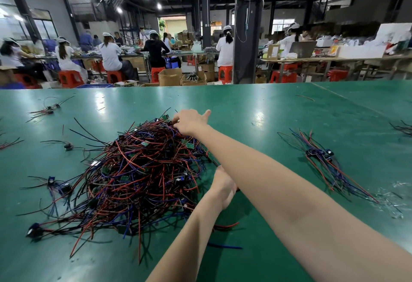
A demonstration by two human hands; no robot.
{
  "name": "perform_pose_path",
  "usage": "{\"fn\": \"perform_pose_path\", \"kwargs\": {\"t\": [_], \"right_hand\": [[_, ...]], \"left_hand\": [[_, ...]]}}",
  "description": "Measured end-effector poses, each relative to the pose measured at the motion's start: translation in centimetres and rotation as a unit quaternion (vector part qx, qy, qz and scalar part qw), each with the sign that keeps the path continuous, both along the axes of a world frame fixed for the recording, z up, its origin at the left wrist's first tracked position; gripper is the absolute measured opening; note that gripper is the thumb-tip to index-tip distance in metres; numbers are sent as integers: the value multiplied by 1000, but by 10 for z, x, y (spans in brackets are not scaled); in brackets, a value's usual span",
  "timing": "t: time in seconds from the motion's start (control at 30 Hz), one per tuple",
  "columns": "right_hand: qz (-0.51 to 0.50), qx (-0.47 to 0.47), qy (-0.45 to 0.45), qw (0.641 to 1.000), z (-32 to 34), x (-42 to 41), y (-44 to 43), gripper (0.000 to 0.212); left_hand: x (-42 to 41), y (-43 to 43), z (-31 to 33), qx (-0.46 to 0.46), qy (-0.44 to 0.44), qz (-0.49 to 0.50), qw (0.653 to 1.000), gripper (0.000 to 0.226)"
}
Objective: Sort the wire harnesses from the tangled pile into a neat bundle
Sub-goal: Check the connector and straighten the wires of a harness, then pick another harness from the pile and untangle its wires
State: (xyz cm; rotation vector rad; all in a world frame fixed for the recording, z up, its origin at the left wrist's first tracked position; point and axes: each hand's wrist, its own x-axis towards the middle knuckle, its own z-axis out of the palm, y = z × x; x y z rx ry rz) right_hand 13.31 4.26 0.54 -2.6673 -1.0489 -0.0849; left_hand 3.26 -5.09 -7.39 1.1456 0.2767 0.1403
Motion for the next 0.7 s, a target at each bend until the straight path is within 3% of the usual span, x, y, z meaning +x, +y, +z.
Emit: {"fn": "perform_pose_path", "kwargs": {"t": [0.1,0.33,0.43,0.5,0.57,0.63,0.7], "right_hand": [[-4,71,23,997,-4,-2,0,36],[-37,219,-13,975,5,-7,-10,42],[-25,305,50,951,19,-8,-19,30],[-14,414,169,894,29,-11,-26,23],[-3,511,285,811,36,-16,-37,20],[4,558,367,744,37,-18,-51,22],[9,553,419,720,30,-17,-68,26]], "left_hand": [[1,1,-1,-2,2,3,1000,27],[6,2,-4,11,-4,-6,1000,25],[9,1,-6,-2,-3,-12,1000,28],[13,2,-8,-6,6,-13,1000,28],[17,3,-12,-21,7,-12,1000,25],[20,4,-15,-41,5,-15,999,21],[23,4,-18,-49,5,-16,999,21]]}}
